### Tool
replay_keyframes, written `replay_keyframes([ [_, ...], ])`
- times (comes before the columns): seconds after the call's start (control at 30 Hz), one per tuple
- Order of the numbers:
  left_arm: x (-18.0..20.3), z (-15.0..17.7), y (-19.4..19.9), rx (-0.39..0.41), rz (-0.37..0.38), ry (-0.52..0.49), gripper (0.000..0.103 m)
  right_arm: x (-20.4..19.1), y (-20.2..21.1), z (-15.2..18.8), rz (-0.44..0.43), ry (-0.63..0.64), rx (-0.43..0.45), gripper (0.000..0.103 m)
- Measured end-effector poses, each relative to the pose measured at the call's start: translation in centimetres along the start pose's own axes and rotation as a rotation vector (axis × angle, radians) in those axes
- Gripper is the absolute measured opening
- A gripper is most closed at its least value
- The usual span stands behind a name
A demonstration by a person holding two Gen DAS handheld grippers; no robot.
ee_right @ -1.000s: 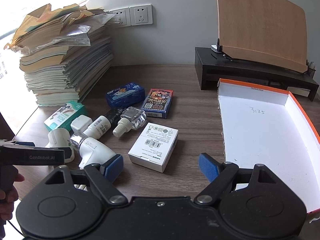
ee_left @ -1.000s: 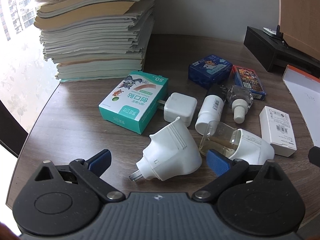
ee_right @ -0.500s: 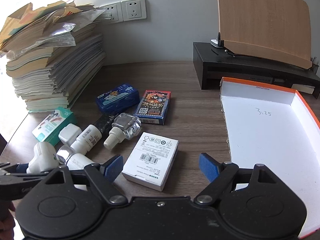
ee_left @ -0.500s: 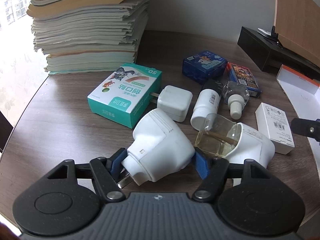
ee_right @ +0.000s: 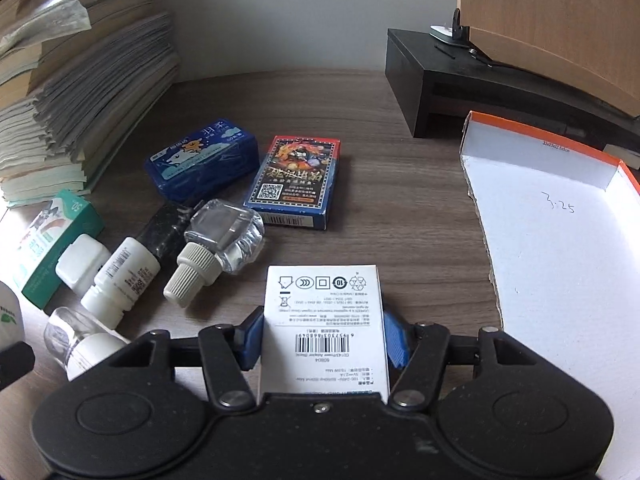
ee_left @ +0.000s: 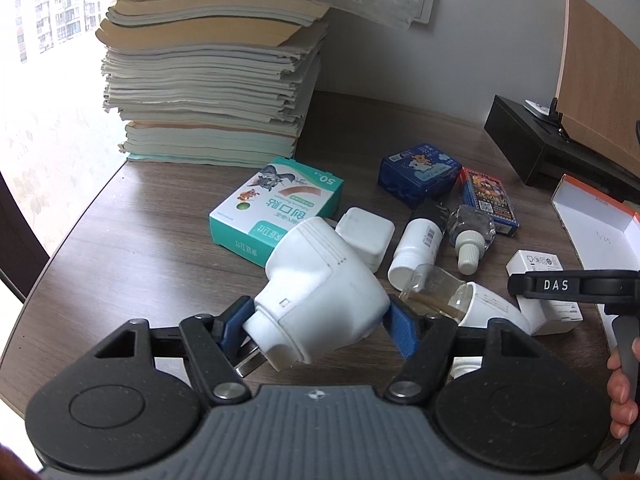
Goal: Organize rigid objects
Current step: 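Grasp the white plug diffuser with the left gripper while the right gripper grasps the white adapter box, then carry the diffuser and the adapter box with both grippers over the open white box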
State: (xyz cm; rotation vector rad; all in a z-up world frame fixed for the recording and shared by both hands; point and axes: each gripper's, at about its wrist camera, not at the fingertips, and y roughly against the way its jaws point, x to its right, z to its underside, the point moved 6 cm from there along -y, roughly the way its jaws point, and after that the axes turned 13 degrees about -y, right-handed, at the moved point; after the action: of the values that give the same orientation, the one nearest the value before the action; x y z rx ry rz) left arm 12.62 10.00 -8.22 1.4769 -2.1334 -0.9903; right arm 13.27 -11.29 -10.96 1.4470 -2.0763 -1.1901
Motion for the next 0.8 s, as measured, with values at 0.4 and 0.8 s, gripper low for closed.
replay_keyframes([
  [0.4,3.8,-3.1,2.5,0.071,0.019,-0.015,0.072,2.9,6.2,-3.2,-0.05,0.075,0.133,0.071],
  [0.8,13.4,-6.3,3.1,0.121,0.11,-0.093,0.072,10.8,10.6,-6.2,-0.027,0.015,0.175,0.071],
])
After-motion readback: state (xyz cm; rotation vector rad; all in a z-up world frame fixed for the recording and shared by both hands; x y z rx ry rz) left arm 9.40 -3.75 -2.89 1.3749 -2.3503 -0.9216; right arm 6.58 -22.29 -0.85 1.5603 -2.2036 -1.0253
